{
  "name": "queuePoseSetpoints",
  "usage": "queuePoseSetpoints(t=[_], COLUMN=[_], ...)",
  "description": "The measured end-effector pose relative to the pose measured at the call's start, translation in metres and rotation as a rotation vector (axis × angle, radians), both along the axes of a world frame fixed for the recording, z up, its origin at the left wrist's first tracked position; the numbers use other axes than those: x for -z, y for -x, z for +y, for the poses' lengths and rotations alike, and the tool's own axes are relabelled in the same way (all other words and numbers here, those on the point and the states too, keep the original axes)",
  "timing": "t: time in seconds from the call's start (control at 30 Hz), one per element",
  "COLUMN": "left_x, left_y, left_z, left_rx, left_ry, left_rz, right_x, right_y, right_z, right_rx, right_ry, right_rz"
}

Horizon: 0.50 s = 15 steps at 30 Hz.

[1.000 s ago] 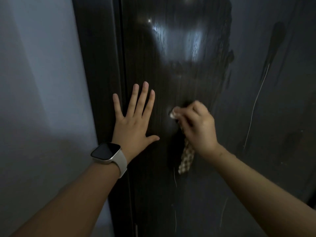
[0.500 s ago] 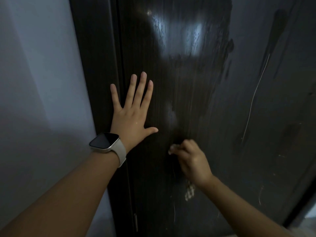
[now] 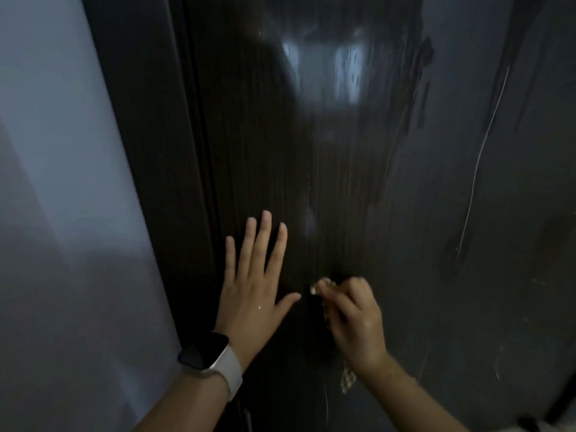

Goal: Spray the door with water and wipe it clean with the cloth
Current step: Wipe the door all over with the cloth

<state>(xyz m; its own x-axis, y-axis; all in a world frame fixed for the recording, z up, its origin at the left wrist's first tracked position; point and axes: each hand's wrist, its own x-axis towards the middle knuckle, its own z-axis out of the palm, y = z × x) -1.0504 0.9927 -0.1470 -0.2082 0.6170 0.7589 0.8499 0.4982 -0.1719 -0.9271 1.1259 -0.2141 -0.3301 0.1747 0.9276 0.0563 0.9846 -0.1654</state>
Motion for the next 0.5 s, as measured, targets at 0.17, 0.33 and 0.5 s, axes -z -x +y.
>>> queuePoseSetpoints(t=[0.17, 0.33, 0.5], left_x=[0.009, 0.009, 0.010], left_y=[0.007, 0.008, 0.011], left_z=[0.006, 0.005, 0.007], left_rx=[-0.048, -0.031, -0.036], left_ry=[0.031, 0.020, 0.012], left_rz=[0.008, 0.006, 0.025], right_x=[0.071, 0.067, 0.000], right_y=[-0.009, -0.013, 0.003], right_z=[-0.005, -0.018, -0.018], right_rx=[0.004, 0.007, 0.017], right_ry=[0.110, 0.214, 0.225], right_rz=[-0.155, -0.141, 0.085])
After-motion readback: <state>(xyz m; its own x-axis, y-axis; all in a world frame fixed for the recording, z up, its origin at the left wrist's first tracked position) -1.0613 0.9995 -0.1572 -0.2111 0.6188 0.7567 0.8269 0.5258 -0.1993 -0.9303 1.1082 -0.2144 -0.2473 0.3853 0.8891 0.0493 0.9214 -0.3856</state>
